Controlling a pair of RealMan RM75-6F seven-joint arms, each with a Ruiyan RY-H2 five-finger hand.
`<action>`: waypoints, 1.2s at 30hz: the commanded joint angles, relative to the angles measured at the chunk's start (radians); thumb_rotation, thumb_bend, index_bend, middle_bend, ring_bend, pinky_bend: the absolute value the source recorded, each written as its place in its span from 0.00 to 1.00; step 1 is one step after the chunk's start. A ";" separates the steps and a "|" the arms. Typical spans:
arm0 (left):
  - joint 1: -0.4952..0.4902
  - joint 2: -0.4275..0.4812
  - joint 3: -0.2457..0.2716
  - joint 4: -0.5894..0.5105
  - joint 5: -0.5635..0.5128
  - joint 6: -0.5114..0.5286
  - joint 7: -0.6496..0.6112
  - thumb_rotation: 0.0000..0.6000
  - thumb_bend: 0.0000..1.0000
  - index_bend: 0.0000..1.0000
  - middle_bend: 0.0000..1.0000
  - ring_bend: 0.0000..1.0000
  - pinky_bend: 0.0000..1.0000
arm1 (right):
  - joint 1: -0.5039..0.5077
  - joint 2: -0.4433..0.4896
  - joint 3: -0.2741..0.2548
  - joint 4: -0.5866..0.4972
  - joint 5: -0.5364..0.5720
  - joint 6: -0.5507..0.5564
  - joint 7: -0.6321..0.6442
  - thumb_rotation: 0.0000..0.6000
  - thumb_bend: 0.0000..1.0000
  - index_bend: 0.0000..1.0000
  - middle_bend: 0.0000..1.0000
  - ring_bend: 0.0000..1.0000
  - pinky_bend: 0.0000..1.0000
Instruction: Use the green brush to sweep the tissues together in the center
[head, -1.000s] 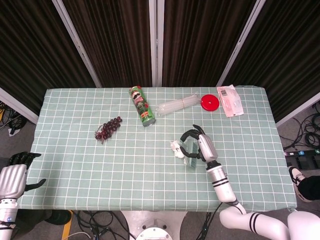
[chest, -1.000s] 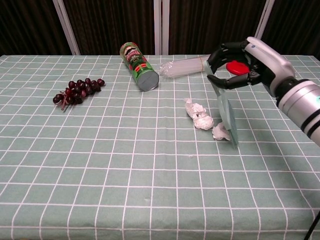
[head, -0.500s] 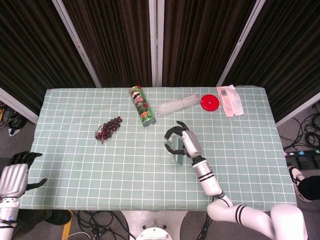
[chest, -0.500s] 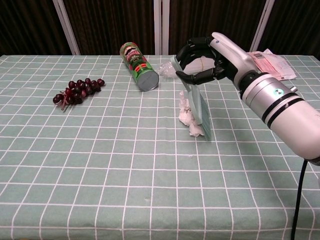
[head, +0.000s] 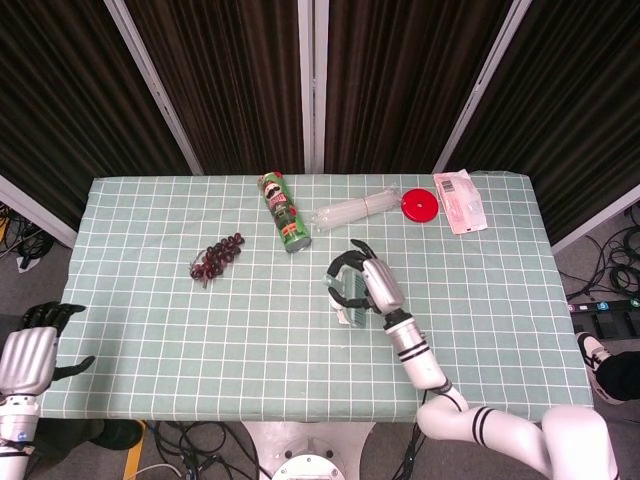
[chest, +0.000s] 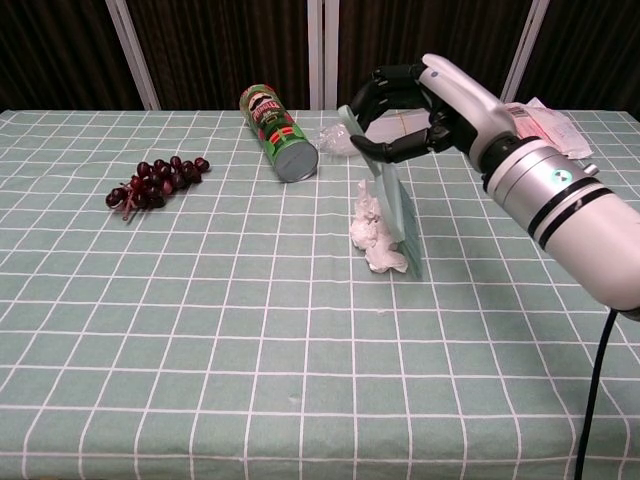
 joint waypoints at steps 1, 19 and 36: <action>0.002 0.002 0.001 -0.001 0.004 0.005 0.001 1.00 0.12 0.26 0.24 0.15 0.15 | -0.029 0.077 -0.023 -0.044 -0.022 0.016 0.021 1.00 0.33 0.66 0.60 0.31 0.09; -0.002 -0.003 -0.002 -0.006 0.005 0.004 0.008 1.00 0.12 0.26 0.24 0.15 0.15 | -0.010 0.323 -0.150 0.090 -0.034 -0.217 -0.187 1.00 0.33 0.61 0.55 0.24 0.08; 0.010 -0.010 -0.010 0.019 0.008 0.043 0.034 1.00 0.12 0.26 0.24 0.15 0.15 | -0.114 0.439 -0.154 -0.092 0.023 -0.074 -0.427 1.00 0.25 0.00 0.16 0.00 0.00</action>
